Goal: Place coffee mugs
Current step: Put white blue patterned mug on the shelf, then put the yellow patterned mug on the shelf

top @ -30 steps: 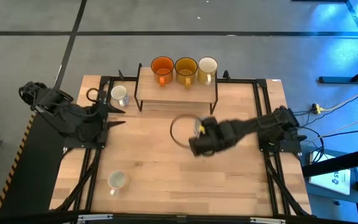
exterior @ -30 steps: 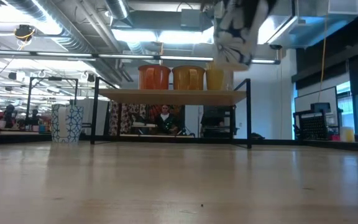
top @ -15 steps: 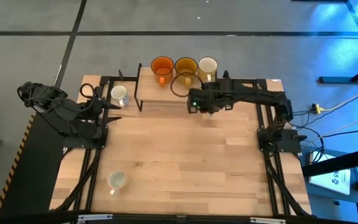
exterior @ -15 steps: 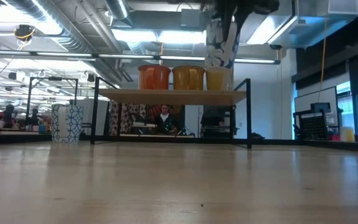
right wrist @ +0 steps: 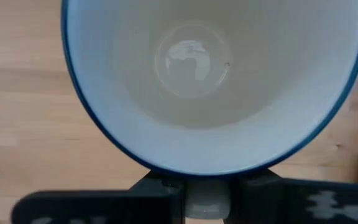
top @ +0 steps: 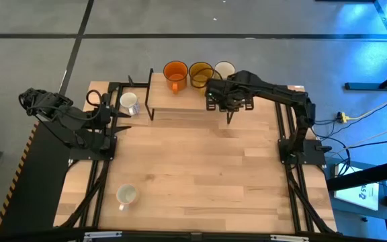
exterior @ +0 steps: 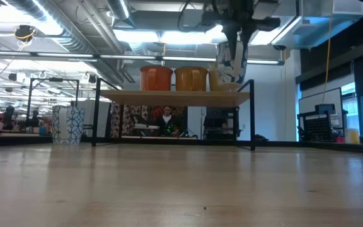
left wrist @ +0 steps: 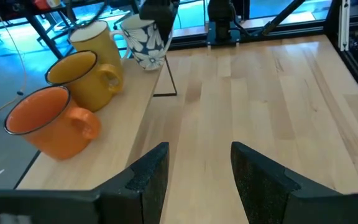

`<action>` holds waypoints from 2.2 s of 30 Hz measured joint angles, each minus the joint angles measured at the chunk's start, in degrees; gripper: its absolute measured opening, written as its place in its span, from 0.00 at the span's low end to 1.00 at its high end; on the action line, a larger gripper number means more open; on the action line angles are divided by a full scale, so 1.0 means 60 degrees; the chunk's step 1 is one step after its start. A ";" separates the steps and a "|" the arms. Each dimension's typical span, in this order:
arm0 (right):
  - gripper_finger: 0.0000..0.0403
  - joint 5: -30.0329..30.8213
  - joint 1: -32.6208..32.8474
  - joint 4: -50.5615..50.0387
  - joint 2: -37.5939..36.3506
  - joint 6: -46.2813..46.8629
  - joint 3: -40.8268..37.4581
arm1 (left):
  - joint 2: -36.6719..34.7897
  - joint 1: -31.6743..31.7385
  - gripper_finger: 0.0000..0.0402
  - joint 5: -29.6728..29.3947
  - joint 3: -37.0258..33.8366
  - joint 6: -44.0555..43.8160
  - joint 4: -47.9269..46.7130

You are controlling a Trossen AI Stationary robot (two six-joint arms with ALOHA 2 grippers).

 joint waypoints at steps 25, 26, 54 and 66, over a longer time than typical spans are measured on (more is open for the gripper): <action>0.13 0.0722 -0.0225 0.0563 0.0000 0.0045 -0.0652 | 0.0000 -0.0004 0.42 -0.0166 0.0000 -0.0004 0.0017; 0.14 0.0784 -0.0225 0.0570 0.0000 0.0052 -0.0652 | 0.0000 -0.0004 0.42 -0.0166 0.0000 -0.0004 0.0017; 0.51 0.1372 0.0101 0.0183 0.0040 -0.0462 0.0329 | 0.0004 0.0000 0.42 -0.0162 0.0000 -0.0004 0.0013; 0.51 0.2304 0.1258 0.0006 -0.0209 -0.0951 0.0783 | 0.0101 0.0000 0.42 0.0099 0.0000 0.0465 0.0002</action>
